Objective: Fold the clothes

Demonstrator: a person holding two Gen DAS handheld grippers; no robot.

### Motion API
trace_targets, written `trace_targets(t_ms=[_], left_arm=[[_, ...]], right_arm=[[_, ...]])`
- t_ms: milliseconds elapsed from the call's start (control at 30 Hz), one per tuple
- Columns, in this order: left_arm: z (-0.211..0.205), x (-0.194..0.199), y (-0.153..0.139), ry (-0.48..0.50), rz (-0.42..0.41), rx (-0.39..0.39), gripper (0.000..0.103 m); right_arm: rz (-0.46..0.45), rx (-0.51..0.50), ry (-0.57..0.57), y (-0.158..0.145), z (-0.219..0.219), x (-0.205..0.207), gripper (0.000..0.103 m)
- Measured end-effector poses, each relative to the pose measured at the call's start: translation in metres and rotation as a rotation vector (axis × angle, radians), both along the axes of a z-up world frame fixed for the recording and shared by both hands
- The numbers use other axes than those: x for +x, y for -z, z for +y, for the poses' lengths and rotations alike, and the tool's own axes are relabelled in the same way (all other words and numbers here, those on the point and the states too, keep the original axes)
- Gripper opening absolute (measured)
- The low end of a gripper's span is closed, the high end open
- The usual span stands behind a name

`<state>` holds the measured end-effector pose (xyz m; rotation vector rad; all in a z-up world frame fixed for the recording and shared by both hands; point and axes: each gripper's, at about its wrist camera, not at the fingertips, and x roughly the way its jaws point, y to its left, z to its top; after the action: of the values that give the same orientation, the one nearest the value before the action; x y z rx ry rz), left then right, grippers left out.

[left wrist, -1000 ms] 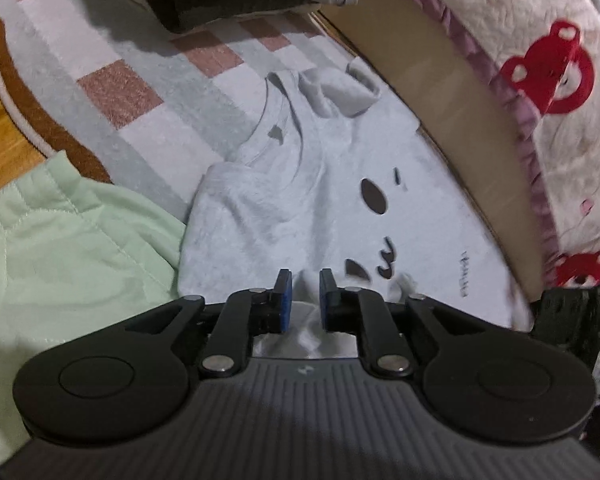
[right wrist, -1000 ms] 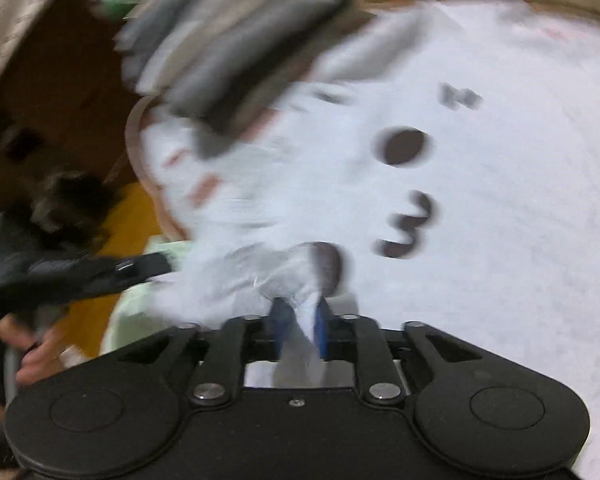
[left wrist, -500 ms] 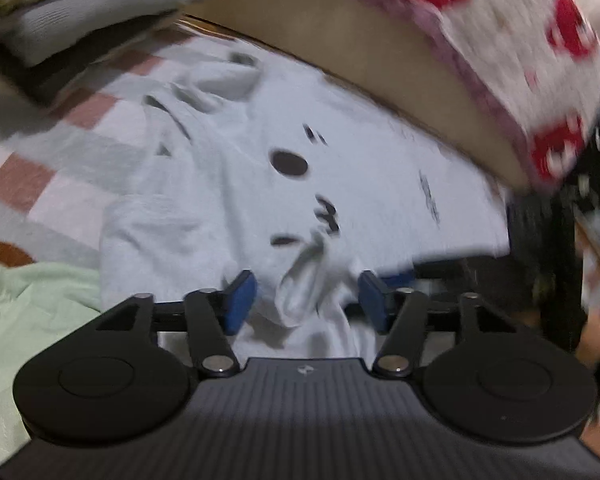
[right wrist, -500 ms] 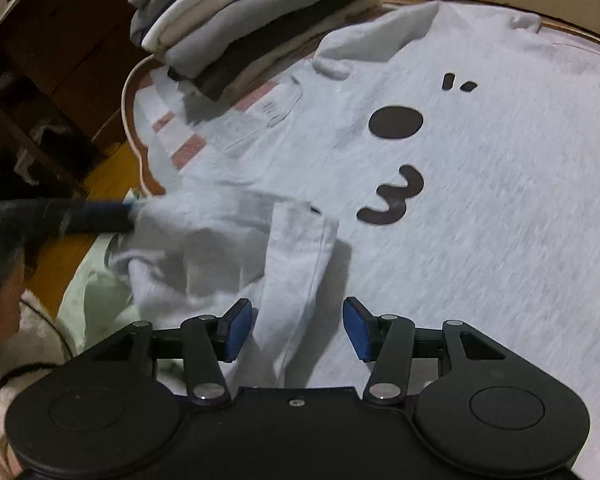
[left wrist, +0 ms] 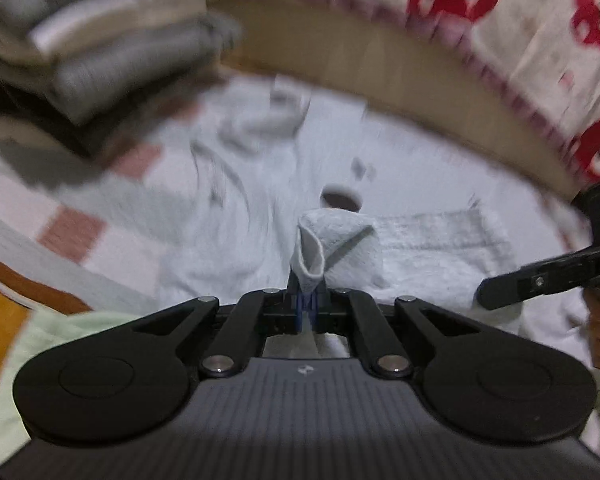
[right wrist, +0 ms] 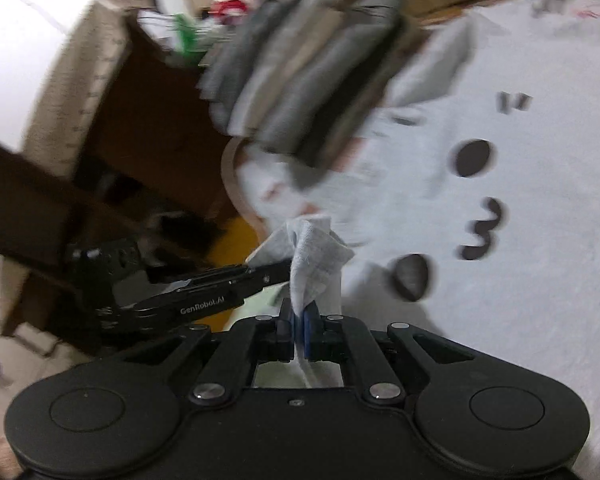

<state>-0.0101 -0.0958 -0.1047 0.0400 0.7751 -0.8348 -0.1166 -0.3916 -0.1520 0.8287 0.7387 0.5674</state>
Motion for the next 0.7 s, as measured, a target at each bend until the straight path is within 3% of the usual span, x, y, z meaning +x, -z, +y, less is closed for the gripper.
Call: trace_targets(t_ms=[67, 167, 300, 367, 533, 600, 700], left_arm=[[0.020, -0.019, -0.027, -0.014, -0.035, -0.046, 0.003], [0.049, -0.051, -0.056, -0.028, -0.028, -0.039, 0.003], [0.072, -0.083, -0.057, -0.045, 0.052, 0.061, 0.003], [0.078, -0.095, -0.049, -0.057, 0.094, 0.120, 0.003], [0.106, -0.100, -0.032, -0.171, 0.282, 0.138, 0.004], [0.114, -0.101, -0.037, -0.218, 0.252, 0.190, 0.005], [0.117, -0.105, -0.059, -0.260, 0.121, 0.251, 0.006]], right_arm=[[-0.015, 0.059, -0.054, -0.017, 0.003, -0.008, 0.006], [-0.022, 0.109, -0.164, -0.040, 0.016, -0.017, 0.006], [0.081, -0.022, -0.335, -0.045, 0.055, -0.022, 0.006], [0.060, -0.074, -0.414, -0.041, 0.073, -0.027, 0.007], [-0.010, -0.202, -0.596, -0.044, 0.109, -0.038, 0.007], [0.006, -0.232, -0.618, -0.044, 0.114, -0.037, 0.011], [0.011, -0.251, -0.662, -0.044, 0.117, -0.038, 0.022]])
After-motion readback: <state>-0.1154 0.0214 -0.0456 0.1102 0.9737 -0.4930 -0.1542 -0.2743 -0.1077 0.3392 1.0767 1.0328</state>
